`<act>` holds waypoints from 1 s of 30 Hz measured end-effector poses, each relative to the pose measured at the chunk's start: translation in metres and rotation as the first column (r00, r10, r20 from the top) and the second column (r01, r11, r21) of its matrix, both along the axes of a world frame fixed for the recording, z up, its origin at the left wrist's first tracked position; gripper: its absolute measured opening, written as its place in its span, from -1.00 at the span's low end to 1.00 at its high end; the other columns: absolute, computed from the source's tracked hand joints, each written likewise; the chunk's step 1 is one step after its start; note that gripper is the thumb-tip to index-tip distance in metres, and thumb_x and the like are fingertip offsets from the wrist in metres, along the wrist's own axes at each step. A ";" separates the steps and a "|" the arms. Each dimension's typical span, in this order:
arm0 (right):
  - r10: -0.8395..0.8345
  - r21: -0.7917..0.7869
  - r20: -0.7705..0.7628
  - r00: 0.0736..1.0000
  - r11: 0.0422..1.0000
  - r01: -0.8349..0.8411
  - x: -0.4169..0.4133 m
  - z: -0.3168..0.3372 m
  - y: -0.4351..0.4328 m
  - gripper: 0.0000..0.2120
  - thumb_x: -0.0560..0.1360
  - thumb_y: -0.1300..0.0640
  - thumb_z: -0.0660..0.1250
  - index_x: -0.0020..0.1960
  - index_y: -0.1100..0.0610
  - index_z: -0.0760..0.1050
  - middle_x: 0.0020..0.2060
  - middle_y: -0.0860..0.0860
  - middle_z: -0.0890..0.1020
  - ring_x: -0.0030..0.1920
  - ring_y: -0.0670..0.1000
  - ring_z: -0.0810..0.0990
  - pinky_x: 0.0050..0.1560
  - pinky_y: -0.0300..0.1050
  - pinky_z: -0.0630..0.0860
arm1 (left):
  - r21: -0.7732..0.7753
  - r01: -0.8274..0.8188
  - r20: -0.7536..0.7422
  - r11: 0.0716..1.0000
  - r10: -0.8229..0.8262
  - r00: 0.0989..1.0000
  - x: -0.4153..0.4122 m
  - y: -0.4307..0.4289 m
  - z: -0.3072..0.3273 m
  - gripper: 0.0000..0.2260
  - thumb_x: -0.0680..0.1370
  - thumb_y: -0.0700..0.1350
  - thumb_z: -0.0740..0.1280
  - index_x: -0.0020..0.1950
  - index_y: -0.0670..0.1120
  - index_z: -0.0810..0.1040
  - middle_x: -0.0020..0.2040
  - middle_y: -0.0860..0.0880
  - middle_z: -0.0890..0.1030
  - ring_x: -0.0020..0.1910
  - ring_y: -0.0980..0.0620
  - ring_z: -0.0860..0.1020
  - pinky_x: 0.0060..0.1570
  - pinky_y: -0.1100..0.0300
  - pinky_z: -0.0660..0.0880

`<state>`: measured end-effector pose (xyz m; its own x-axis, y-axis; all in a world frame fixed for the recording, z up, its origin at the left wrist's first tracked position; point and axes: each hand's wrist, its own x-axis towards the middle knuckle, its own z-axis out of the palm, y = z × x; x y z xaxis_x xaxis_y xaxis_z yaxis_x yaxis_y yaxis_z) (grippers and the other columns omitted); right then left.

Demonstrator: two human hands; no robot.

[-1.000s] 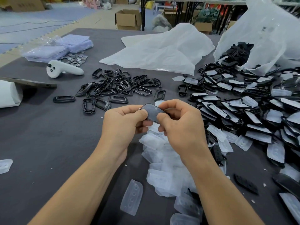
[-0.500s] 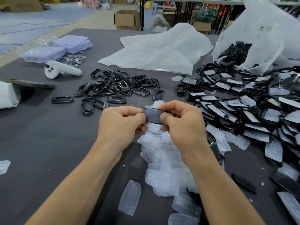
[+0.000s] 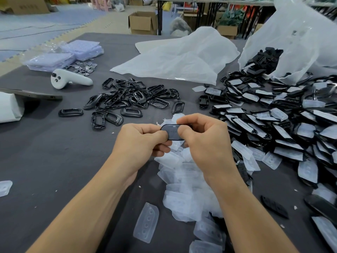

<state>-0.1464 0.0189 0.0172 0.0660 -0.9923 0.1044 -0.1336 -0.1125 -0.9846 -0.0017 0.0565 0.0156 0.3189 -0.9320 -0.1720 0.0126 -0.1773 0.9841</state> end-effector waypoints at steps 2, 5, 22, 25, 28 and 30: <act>0.021 -0.018 -0.020 1.000 1.000 -0.021 0.000 0.001 0.001 -0.82 0.41 0.20 0.45 -0.16 -0.09 0.69 -0.32 -0.06 0.71 -0.32 -0.06 0.61 -0.13 0.19 0.66 | 0.008 -0.009 -0.025 1.000 0.009 1.000 0.000 0.000 0.001 -0.87 0.53 -0.30 0.44 -0.21 -0.21 0.72 -0.30 -0.16 0.71 -0.43 0.05 0.60 -0.42 0.28 0.53; 0.023 -0.026 -0.031 0.999 0.999 -0.024 0.000 0.001 0.000 -0.76 0.47 0.28 0.45 -0.19 -0.07 0.69 -0.33 -0.05 0.71 -0.32 -0.05 0.59 -0.13 0.19 0.64 | 0.013 -0.031 -0.045 0.999 0.032 0.998 -0.001 0.001 0.000 -0.78 0.51 -0.30 0.46 -0.34 -0.16 0.71 -0.32 -0.19 0.70 -0.45 0.02 0.59 -0.45 0.26 0.52; 0.150 0.006 -0.027 0.988 0.989 -0.150 -0.002 0.000 -0.001 -0.78 0.49 0.29 0.39 -0.17 0.01 0.71 -0.43 -0.04 0.65 -0.43 -0.06 0.54 -0.36 -0.09 0.48 | -0.243 -0.038 0.365 0.969 0.128 0.922 0.000 0.002 -0.003 -0.88 0.45 0.00 0.47 -0.23 0.24 0.73 -0.46 0.03 0.65 -0.52 0.10 0.59 -0.45 0.25 0.53; 0.178 0.000 -0.065 0.982 0.984 -0.179 -0.002 0.000 0.000 -0.79 0.42 0.29 0.48 -0.12 -0.02 0.70 -0.33 -0.06 0.71 -0.36 -0.08 0.58 -0.25 -0.05 0.58 | -0.223 -0.029 0.353 0.974 0.109 0.929 0.004 0.000 -0.005 -0.82 0.51 -0.09 0.50 -0.22 0.19 0.74 -0.45 -0.02 0.66 -0.52 0.07 0.58 -0.45 0.19 0.55; 0.140 0.048 0.029 0.990 0.989 -0.141 -0.002 0.000 -0.001 -0.70 0.41 0.39 0.46 -0.16 -0.02 0.70 -0.38 -0.05 0.67 -0.43 -0.06 0.53 -0.37 -0.17 0.48 | -0.157 0.009 0.191 0.988 0.021 0.981 0.006 -0.001 -0.003 -0.83 0.56 -0.18 0.48 -0.17 0.05 0.78 -0.38 -0.09 0.68 -0.47 0.04 0.58 -0.43 0.22 0.54; 0.121 0.085 0.092 0.988 0.988 -0.129 -0.004 0.000 -0.003 -0.67 0.42 0.43 0.44 -0.19 -0.02 0.70 -0.41 -0.04 0.64 -0.45 -0.05 0.49 -0.40 -0.23 0.44 | -0.109 0.026 0.042 0.994 -0.021 0.999 0.010 -0.001 -0.002 -0.84 0.58 -0.25 0.45 -0.16 -0.07 0.78 -0.31 -0.13 0.70 -0.41 0.03 0.62 -0.40 0.25 0.56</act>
<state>-0.1504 0.0162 0.0172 0.1850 -0.9824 0.0249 -0.0386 -0.0326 -0.9987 0.0084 0.0552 0.0139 0.3016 -0.9518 -0.0562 -0.0308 -0.0686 0.9972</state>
